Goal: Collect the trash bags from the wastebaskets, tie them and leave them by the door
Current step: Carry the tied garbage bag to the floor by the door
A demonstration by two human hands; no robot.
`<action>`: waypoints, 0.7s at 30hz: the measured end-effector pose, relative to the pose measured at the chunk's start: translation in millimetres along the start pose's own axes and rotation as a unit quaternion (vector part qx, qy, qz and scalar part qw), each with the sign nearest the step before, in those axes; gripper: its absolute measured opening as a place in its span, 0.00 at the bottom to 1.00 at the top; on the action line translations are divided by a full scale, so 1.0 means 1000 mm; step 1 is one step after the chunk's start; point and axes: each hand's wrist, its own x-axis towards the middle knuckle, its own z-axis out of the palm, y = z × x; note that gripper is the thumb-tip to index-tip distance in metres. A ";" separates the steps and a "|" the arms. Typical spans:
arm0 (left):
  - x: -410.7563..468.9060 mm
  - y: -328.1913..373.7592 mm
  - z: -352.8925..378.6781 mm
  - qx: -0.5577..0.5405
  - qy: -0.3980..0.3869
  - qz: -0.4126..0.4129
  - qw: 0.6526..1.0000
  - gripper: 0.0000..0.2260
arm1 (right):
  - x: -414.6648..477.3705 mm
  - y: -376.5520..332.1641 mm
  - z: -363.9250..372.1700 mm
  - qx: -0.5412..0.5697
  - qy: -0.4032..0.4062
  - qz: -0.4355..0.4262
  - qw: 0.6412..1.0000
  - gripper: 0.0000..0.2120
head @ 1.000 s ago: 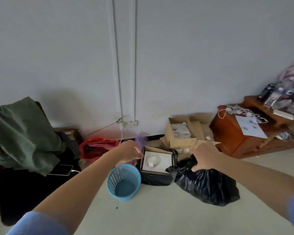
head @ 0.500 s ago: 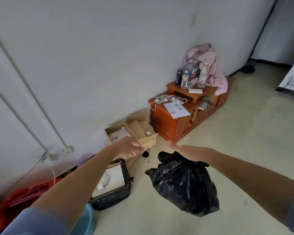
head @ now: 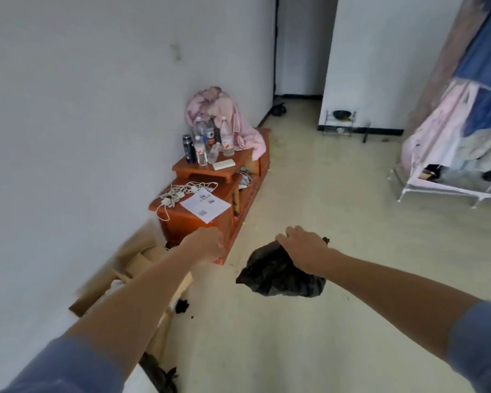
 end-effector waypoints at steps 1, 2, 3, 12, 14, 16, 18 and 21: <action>0.011 0.002 -0.005 0.034 0.016 0.014 0.999 0.11 | 0.005 0.009 0.000 -0.019 0.024 0.016 0.999 0.18; 0.022 0.005 -0.010 0.069 0.037 0.031 0.996 0.12 | 0.010 0.019 -0.001 -0.034 0.041 0.034 0.998 0.18; 0.034 0.008 -0.015 0.099 0.059 0.048 0.992 0.13 | 0.014 0.030 -0.004 -0.045 0.053 0.053 0.996 0.18; 0.173 0.071 -0.039 0.147 0.091 0.129 0.976 0.07 | 0.068 0.155 -0.007 -0.054 0.063 0.171 0.982 0.11; 0.213 0.087 -0.039 0.155 0.093 0.139 0.974 0.07 | 0.090 0.190 0.003 -0.054 0.064 0.181 0.980 0.12; 0.256 0.104 -0.040 0.168 0.092 0.149 0.970 0.08 | 0.116 0.227 0.014 -0.053 0.063 0.184 0.980 0.12; 0.299 0.121 -0.047 0.169 0.092 0.148 0.970 0.08 | 0.144 0.265 0.020 -0.049 0.060 0.185 0.980 0.12; 0.367 0.141 -0.062 0.169 0.088 0.149 0.970 0.09 | 0.186 0.322 0.025 -0.033 0.051 0.186 0.981 0.13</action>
